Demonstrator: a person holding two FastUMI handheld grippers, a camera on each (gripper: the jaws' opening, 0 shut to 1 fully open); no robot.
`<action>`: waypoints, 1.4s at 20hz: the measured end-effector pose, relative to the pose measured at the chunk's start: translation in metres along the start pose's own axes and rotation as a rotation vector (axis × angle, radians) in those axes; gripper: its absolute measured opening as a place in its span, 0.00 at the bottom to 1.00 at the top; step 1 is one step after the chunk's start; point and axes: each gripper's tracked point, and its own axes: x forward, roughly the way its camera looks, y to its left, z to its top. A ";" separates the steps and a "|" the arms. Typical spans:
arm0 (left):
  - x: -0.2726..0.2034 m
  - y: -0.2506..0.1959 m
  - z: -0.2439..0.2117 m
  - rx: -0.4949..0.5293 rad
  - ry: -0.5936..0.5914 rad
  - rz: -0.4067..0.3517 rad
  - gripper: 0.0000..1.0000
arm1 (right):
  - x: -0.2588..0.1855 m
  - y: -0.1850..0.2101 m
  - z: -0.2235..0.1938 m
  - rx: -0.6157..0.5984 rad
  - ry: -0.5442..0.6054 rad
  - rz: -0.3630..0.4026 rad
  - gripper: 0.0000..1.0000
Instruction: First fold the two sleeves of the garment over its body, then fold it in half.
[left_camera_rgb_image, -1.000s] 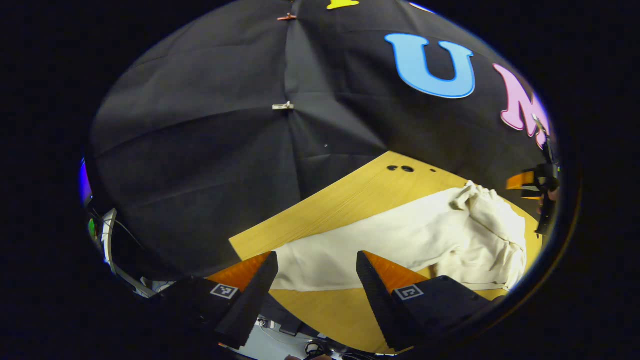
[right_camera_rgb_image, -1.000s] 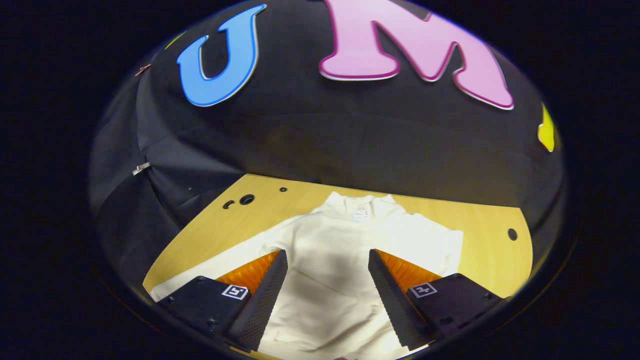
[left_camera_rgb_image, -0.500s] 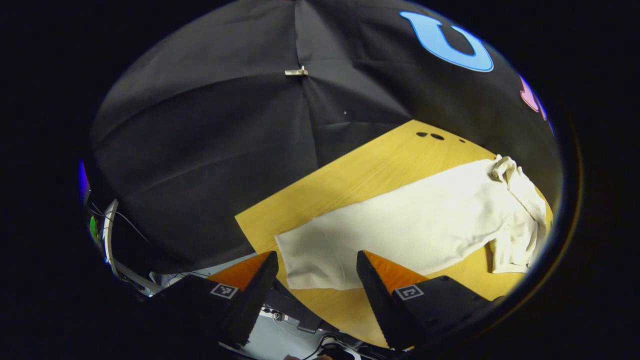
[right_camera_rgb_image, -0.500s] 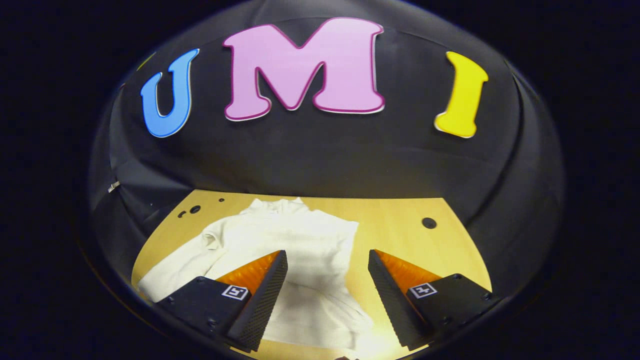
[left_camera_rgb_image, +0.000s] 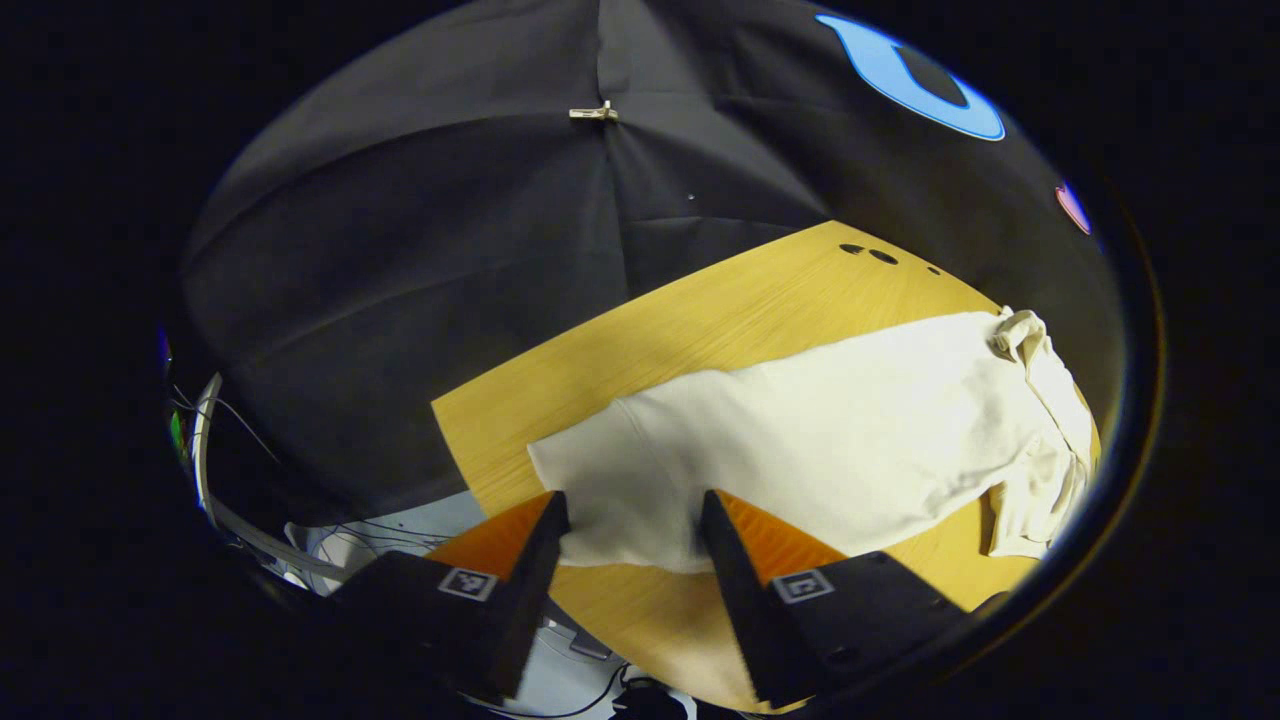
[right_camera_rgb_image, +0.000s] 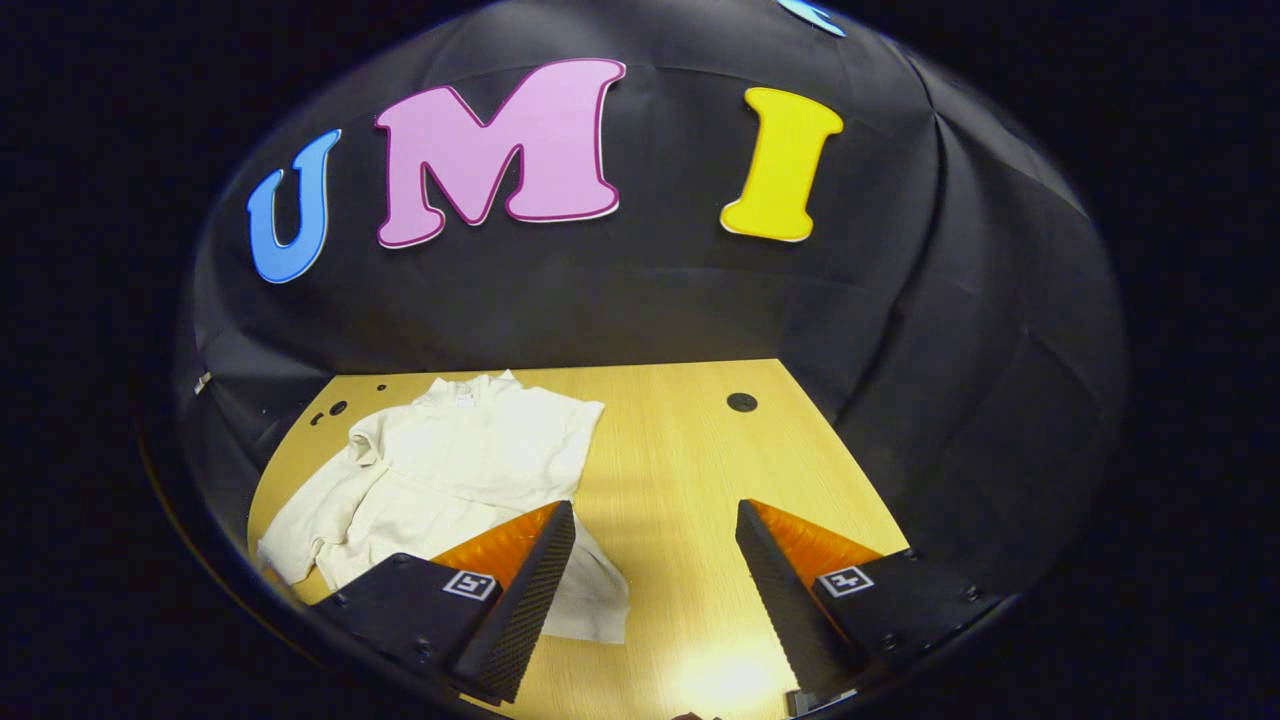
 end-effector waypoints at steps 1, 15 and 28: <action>0.002 -0.008 0.000 0.019 -0.008 -0.012 0.73 | -0.003 -0.001 -0.003 0.007 -0.005 -0.002 0.99; 0.009 -0.047 0.049 -0.005 0.002 -0.076 0.06 | 0.008 -0.023 -0.010 0.013 -0.029 0.048 0.98; -0.002 -0.203 0.245 0.031 -0.235 -0.251 0.06 | 0.034 -0.096 -0.031 0.080 -0.010 -0.058 0.98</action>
